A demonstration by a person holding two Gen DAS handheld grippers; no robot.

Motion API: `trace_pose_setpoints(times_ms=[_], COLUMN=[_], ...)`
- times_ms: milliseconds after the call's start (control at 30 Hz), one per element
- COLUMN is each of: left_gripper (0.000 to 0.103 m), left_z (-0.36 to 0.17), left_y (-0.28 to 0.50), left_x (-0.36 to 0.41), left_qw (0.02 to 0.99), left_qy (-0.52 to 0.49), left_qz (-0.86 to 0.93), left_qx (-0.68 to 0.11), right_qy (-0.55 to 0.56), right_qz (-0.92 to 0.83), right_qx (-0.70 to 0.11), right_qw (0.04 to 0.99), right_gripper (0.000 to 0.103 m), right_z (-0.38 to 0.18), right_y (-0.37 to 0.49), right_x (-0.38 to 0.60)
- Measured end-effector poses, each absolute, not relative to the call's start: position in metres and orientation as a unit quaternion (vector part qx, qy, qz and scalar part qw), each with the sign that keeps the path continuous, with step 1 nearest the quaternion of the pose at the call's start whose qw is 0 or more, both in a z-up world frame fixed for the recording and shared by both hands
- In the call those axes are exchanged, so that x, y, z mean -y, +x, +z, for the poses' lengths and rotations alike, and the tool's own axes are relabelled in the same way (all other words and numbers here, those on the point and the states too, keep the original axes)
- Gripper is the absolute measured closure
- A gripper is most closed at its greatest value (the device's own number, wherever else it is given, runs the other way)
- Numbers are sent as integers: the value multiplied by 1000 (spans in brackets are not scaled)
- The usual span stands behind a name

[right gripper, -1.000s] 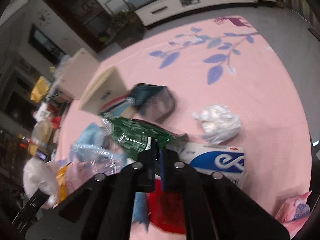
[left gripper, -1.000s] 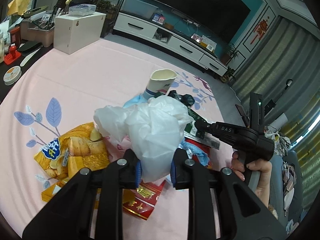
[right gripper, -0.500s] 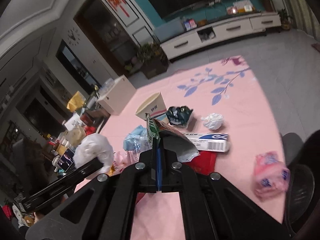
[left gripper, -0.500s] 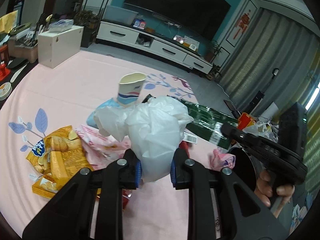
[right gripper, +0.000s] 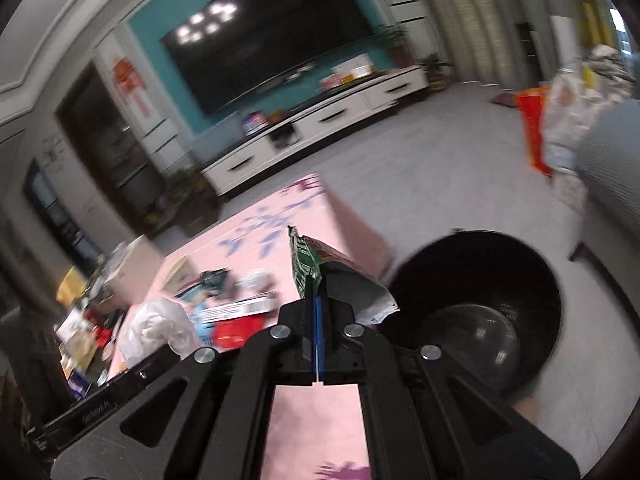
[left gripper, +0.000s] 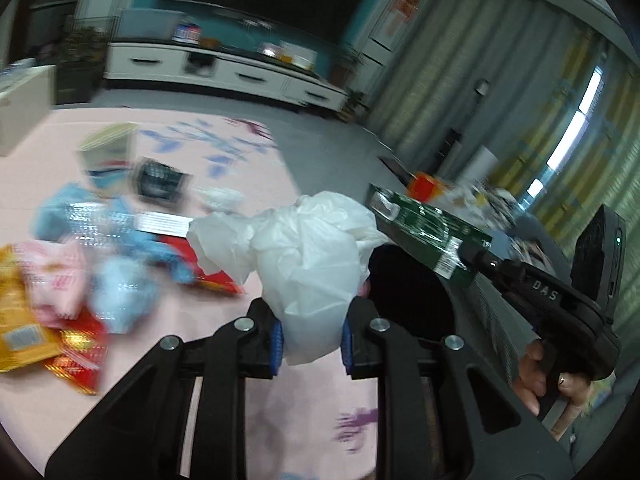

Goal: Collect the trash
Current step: 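Carry the white bag and green bag over the black trash bin with both tools, then open both tools to drop the bags into the black bin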

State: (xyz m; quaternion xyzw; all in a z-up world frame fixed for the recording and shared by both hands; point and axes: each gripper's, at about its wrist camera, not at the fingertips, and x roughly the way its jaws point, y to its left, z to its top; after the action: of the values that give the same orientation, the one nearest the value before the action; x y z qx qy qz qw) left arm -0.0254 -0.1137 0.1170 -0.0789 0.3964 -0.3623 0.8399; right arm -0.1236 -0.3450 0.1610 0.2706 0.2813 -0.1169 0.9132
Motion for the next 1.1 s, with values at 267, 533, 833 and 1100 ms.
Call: trace_pose_setpoints(times_ms=[267,533,833,1100], left_gripper=[80,80,77,43], left_z=[92,53,30,29], left_y=[-39,-39,-35,-42], left_x=[208,279,321,333], left_qw=[768,746,734,730], left_qy=[-81,-27,1,10], left_qz=[-457,-457,-451,-464], left_qx=[-441,-484,-508,-502], right_qy=[304,349,370,379], right_qz=[-218,-235,-247,-277], right_qx=[-298,-327,-344,-347], right_qw=[878,846,827,812], right_gripper=[102,102,102,70], right_z=[125,85,65,62], right_y=[-153,-163,-164,-169], right_x=[398,439,458,469])
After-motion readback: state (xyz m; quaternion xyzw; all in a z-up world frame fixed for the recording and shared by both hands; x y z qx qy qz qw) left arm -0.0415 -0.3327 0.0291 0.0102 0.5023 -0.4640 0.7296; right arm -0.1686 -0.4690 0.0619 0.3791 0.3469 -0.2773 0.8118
